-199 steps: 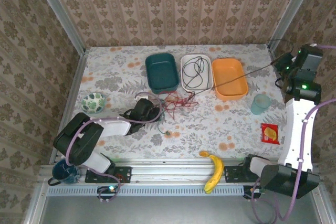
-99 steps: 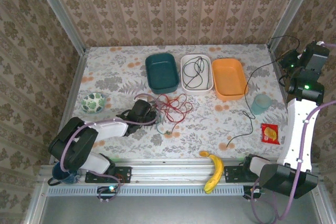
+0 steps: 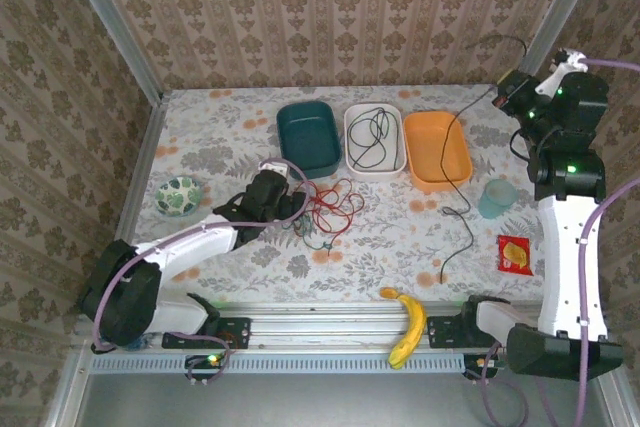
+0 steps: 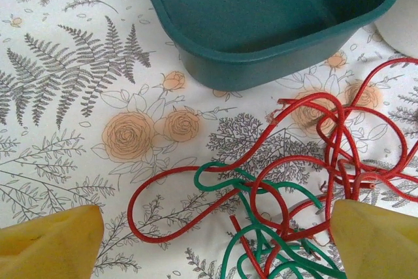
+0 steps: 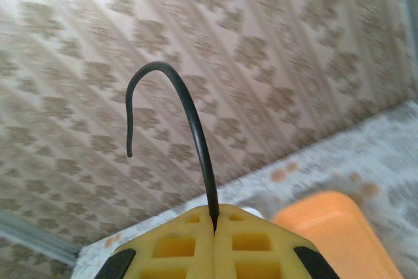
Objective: Untangle the cables
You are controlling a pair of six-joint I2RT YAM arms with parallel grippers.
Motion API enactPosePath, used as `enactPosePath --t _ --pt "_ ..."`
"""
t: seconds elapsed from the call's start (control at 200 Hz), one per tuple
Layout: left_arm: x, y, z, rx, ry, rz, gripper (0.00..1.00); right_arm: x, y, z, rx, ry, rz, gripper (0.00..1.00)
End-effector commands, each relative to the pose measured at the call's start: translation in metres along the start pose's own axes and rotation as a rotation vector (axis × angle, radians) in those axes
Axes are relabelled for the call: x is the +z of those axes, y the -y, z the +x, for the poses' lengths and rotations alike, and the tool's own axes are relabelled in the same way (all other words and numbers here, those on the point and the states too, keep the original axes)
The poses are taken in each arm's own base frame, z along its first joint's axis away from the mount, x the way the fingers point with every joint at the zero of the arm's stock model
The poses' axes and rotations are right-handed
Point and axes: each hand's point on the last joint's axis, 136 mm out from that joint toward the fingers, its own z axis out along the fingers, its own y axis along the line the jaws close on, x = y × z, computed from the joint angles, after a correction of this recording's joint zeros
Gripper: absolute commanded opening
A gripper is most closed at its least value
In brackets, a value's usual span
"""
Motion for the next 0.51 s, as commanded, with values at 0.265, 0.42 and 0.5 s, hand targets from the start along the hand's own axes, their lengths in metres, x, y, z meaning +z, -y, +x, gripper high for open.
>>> enactPosePath --t 0.265,0.42,0.5 --pt "0.022 -0.013 0.054 -0.026 -0.171 -0.117 0.90 -0.018 -0.126 -0.114 -0.147 0.342 -0.275 0.00" --pt "0.025 -0.008 0.063 -0.042 -0.189 -0.120 0.90 0.008 -0.164 -0.140 -0.193 0.428 -0.290 0.00" --pt "0.026 -0.006 0.066 -0.047 -0.194 -0.120 0.90 0.027 -0.178 -0.145 -0.220 0.446 -0.285 0.00"
